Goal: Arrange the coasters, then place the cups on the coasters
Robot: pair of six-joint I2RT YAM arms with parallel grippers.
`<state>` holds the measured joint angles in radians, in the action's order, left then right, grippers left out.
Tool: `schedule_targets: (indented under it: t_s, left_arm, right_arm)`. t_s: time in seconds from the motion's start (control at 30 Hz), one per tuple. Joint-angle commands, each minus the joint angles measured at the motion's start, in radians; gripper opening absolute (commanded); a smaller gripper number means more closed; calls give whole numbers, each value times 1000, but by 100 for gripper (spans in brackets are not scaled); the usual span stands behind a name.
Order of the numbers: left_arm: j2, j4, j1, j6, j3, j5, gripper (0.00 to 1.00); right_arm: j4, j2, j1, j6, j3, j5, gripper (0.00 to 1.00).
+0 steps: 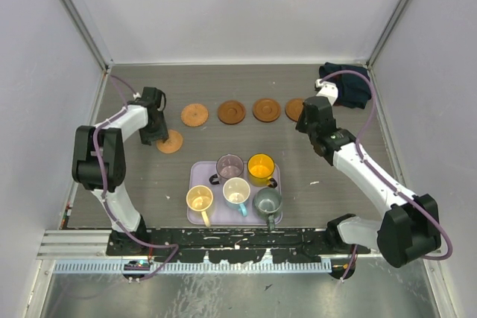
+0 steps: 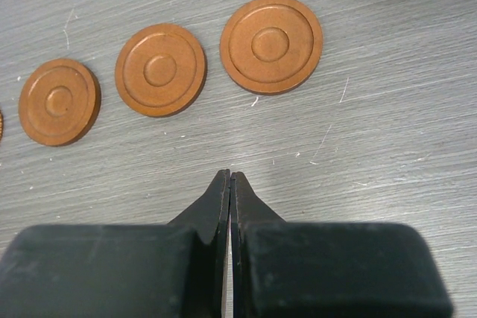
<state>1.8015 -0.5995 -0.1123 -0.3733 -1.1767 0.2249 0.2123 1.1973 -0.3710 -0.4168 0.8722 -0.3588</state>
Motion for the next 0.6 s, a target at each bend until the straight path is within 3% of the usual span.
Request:
schedule_targets:
  t_s: [0.0, 0.27, 0.57]
  left_arm:
    - [82, -37, 66, 25, -112, 32, 50]
    - [265, -78, 139, 31, -362, -18, 49]
    - [408, -108, 151, 28, -568, -87, 49]
  right_arm:
    - [-10, 26, -3, 16, 55, -38, 4]
    - [-4, 53, -1, 33, 75, -103, 4]
    - [-5, 96, 0, 32, 90, -133, 4]
